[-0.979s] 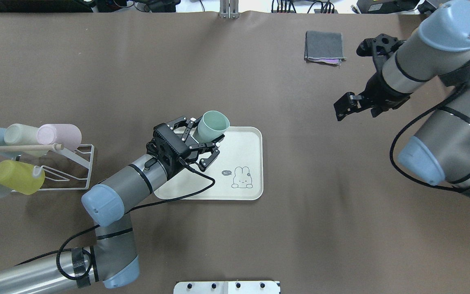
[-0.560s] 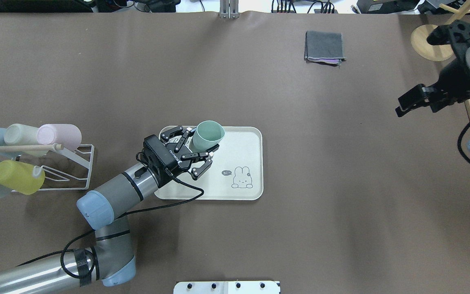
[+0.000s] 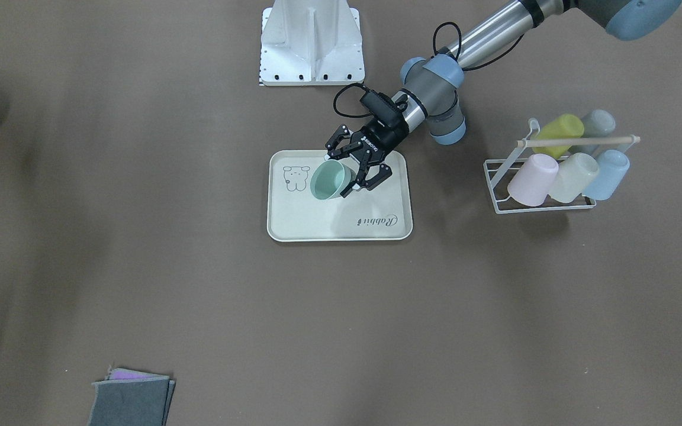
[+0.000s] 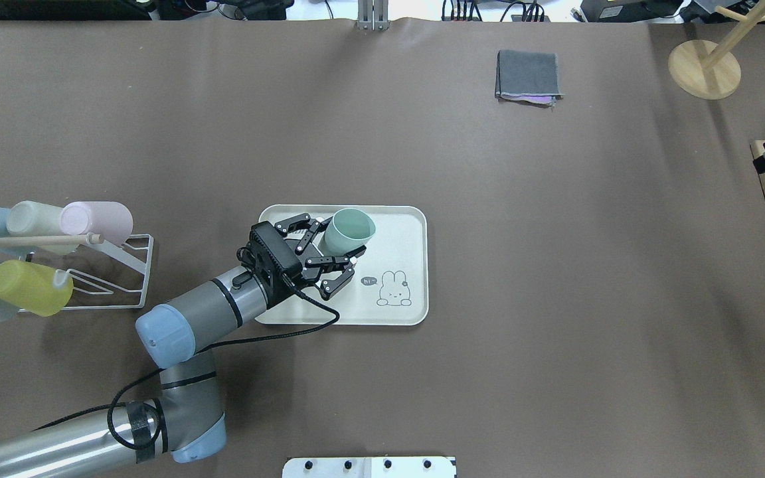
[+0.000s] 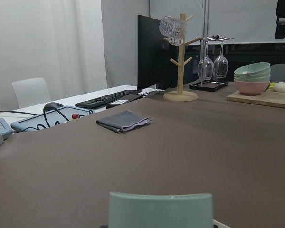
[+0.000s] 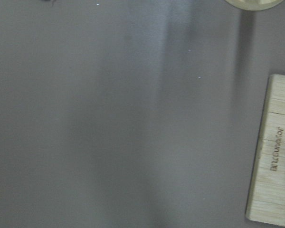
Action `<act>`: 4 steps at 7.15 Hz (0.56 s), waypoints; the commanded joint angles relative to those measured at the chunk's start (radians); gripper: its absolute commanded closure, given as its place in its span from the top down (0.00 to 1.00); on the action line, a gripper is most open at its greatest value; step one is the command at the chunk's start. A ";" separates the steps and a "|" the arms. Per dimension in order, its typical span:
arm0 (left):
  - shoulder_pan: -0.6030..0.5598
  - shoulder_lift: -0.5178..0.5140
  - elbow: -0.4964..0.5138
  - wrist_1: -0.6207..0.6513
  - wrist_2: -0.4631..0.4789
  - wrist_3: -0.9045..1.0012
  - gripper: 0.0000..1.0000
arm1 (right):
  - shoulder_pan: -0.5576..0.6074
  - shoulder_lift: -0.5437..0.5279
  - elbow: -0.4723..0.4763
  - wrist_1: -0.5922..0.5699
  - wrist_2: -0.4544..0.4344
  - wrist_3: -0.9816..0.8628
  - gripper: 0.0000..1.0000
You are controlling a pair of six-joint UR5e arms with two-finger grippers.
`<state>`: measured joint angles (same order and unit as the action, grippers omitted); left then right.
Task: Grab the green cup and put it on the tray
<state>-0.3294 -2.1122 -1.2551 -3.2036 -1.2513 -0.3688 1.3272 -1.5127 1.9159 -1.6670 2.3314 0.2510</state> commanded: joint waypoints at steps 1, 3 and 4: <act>-0.003 -0.002 0.000 0.048 -0.039 -0.016 0.00 | 0.102 -0.001 -0.128 0.010 -0.009 -0.145 1.00; -0.003 -0.008 0.000 0.051 -0.056 -0.033 0.00 | 0.135 -0.001 -0.204 0.038 -0.021 -0.165 1.00; -0.003 -0.014 0.000 0.050 -0.057 -0.032 0.02 | 0.148 -0.001 -0.234 0.053 -0.026 -0.164 0.99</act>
<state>-0.3328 -2.1196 -1.2548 -3.1540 -1.3020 -0.3981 1.4560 -1.5145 1.7251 -1.6324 2.3115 0.0916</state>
